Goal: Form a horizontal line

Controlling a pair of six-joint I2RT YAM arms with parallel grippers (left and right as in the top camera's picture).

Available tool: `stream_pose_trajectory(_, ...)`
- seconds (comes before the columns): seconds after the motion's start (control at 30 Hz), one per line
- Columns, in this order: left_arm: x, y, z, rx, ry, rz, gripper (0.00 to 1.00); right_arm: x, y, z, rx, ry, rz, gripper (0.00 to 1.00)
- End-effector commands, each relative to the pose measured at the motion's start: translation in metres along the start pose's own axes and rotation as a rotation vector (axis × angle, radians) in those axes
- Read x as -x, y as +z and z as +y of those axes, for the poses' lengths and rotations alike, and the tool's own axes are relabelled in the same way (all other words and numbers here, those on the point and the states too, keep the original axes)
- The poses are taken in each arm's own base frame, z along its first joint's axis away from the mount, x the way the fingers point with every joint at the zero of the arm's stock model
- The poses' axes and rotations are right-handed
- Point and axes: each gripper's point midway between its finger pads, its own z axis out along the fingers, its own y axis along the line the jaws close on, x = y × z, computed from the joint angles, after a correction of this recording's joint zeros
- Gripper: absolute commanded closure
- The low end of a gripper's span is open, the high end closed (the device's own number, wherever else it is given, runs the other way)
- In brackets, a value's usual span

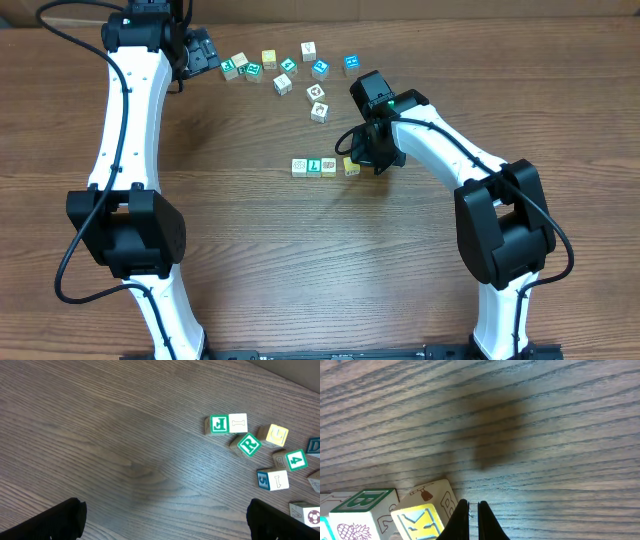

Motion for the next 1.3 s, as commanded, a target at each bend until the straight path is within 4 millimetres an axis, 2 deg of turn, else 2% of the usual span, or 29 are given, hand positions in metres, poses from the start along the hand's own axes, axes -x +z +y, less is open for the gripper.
stream_pose_trajectory(0.0,0.005,-0.005,0.000,-0.005,0.008,-0.017,0.00,-0.001,0.001,0.000,-0.007,-0.028,-0.004,0.96)
stream_pose_trajectory(0.53,0.005,-0.005,0.000,-0.005,0.008,-0.017,0.00,-0.003,0.015,0.001,-0.007,-0.077,0.015,0.96)
stream_pose_trajectory(1.27,0.005,-0.005,0.000,-0.005,0.008,-0.017,0.00,-0.008,0.015,0.015,-0.008,-0.171,0.000,0.96)
